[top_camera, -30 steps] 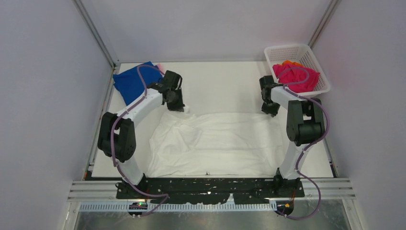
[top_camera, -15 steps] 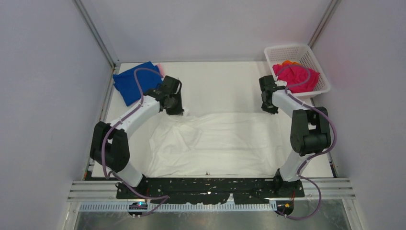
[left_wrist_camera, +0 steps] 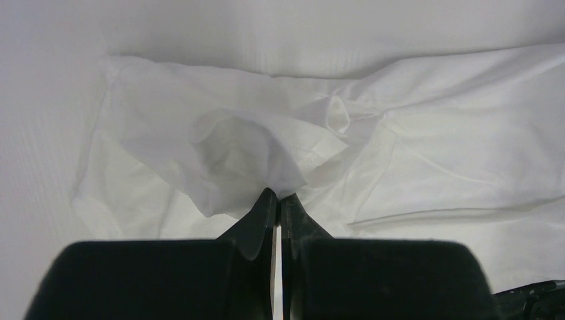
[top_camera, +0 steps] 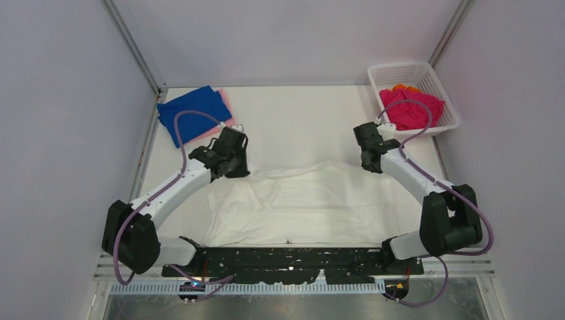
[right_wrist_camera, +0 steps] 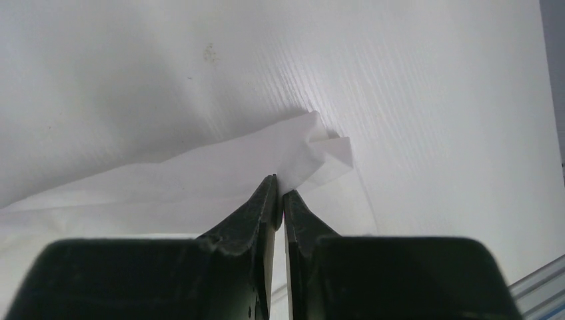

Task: Fold and stack the t-shirts
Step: Fold the other side of the tshirt into a rectangle

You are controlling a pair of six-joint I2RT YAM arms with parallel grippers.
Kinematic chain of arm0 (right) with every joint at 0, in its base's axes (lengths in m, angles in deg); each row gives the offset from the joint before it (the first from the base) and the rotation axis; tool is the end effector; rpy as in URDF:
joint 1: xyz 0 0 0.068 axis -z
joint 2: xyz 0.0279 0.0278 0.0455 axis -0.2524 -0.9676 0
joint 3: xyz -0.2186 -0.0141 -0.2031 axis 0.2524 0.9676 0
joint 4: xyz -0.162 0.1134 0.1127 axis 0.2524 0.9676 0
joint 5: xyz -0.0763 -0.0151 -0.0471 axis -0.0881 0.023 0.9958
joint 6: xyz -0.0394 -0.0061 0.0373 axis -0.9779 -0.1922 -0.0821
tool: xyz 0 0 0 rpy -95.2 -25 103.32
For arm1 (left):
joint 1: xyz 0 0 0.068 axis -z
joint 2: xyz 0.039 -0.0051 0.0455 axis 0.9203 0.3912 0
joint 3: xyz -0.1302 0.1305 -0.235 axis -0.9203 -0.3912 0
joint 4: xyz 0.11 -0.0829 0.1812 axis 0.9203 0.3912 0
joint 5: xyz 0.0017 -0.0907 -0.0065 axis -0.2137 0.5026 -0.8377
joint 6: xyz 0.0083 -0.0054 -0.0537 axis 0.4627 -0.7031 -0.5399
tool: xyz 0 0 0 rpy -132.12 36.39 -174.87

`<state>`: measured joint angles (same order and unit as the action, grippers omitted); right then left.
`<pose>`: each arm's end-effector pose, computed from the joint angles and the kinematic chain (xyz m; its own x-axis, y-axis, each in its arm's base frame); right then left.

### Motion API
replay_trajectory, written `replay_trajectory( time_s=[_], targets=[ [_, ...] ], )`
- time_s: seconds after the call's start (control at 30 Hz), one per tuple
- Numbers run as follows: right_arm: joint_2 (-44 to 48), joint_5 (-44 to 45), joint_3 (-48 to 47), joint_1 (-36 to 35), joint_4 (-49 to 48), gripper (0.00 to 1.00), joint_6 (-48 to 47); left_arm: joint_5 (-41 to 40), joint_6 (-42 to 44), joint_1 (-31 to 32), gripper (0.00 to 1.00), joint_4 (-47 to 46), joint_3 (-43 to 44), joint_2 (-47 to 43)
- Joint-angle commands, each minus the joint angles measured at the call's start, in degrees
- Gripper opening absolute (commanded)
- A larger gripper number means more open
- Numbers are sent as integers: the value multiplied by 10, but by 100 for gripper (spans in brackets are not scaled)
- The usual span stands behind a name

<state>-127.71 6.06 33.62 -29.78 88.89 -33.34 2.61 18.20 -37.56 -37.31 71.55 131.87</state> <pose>0.2393 0.0450 0.2595 -0.7668 0.2237 -0.6017 0.4211 0.8828 -0.2084 0.2086 -0.1131 0.2921 -0.8447 -0.1387 -0.5169 -0.0213 0.9738 -0.2266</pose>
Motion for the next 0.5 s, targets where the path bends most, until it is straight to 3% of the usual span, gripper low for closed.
replay_trajectory(
  time_s=[0.0,0.47],
  targets=[
    [74,44,21,-14,27,16,19,-29,-20,15,0,-20,-34,-63],
    [194,26,107,-28,56,16,5,-59,-66,53,0,32,-135,-209]
  ],
)
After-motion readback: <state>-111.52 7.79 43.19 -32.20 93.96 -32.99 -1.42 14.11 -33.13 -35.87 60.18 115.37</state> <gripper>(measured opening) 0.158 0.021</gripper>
